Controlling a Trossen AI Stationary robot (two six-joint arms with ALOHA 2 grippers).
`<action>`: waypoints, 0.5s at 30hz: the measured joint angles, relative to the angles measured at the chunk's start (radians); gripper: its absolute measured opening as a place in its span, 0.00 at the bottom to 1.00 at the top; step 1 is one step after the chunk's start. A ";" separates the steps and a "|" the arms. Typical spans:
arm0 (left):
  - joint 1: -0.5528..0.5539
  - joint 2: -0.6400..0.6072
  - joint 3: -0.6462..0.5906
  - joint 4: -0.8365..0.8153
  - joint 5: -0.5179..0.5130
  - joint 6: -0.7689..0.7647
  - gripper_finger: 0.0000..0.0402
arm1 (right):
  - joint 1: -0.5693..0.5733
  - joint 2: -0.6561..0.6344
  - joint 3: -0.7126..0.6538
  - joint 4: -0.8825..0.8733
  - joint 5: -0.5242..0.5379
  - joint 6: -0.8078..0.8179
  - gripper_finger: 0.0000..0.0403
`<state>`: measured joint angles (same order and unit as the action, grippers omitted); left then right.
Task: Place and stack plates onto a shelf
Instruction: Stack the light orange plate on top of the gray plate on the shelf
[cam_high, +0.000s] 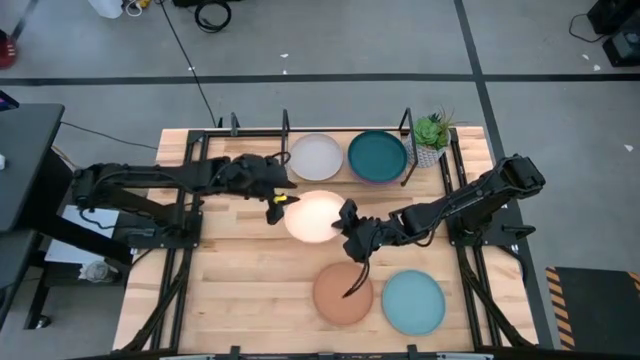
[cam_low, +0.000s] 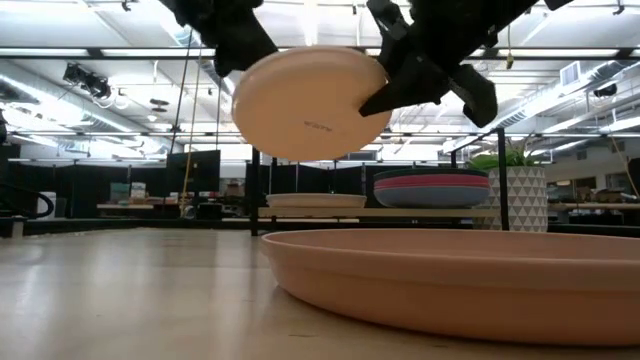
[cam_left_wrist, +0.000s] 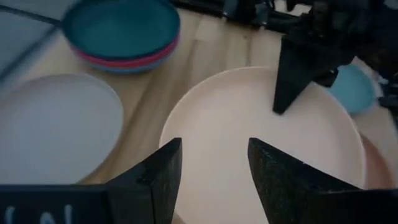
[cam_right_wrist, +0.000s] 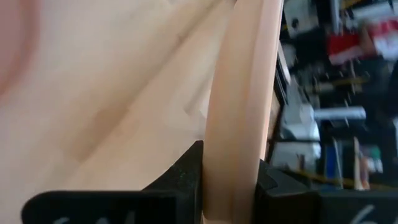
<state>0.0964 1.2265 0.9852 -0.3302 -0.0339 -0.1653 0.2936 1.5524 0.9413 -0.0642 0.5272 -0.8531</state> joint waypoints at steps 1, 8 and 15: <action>-0.019 -0.009 0.000 -0.009 -0.032 0.007 0.48 | -0.003 0.000 0.000 -0.002 0.026 0.010 0.17; -0.171 -0.045 -0.001 -0.083 -0.201 0.021 0.48 | -0.067 0.000 0.000 -0.003 0.104 0.061 0.17; -0.310 -0.056 -0.098 -0.082 -0.382 0.006 0.48 | -0.202 0.000 0.000 -0.006 0.054 0.102 0.17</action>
<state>-0.2137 1.1708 0.8871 -0.4124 -0.4163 -0.1596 0.0921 1.5524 0.9413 -0.0699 0.5816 -0.7515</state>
